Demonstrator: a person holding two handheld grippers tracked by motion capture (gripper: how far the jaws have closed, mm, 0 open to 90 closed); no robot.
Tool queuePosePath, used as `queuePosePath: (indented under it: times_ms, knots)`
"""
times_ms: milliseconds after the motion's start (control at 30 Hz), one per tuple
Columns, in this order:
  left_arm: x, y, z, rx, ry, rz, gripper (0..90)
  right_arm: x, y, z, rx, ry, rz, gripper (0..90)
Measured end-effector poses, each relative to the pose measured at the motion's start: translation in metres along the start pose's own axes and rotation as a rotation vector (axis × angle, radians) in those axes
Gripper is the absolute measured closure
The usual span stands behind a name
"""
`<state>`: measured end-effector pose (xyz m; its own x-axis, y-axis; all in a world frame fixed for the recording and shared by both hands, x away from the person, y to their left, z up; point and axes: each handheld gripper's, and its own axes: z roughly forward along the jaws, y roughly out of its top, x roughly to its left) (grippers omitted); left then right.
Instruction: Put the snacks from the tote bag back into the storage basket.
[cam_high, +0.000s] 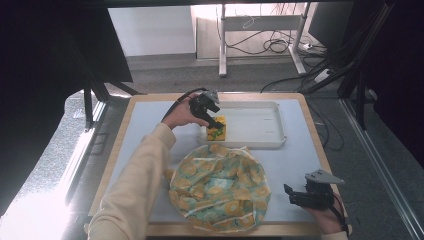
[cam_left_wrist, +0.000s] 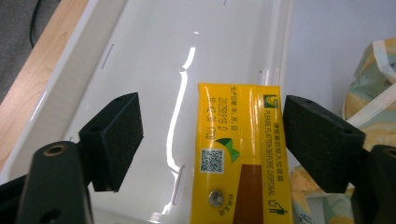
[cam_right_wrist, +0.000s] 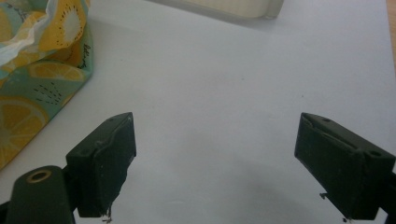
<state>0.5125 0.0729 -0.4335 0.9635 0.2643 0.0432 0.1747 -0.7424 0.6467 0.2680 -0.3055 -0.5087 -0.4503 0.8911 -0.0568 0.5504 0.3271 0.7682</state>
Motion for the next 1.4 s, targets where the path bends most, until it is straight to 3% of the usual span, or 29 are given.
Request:
queuePosePath:
  times_ms: [300,567,900,1033,1400]
  knots:
    - [-0.003,0.003,-0.015,-0.061,0.001,-0.074,15.2,0.000,0.000,-0.001,0.000,-0.002,0.001,12.8]
    - [-0.011,-0.002,-0.027,-0.082,0.014,-0.135,14.4,0.000,0.000,-0.001,0.001,-0.003,0.000,12.8]
    - [-0.025,-0.012,-0.046,-0.111,0.050,-0.149,14.9,0.002,0.001,-0.001,-0.001,-0.003,-0.004,12.8]
    - [-0.034,-0.015,-0.052,-0.116,0.077,-0.149,15.5,0.002,0.001,-0.002,-0.002,-0.006,-0.006,12.8]
    - [-0.070,-0.035,-0.066,-0.118,0.103,-0.199,16.2,0.004,0.002,-0.002,-0.006,-0.005,-0.012,12.8]
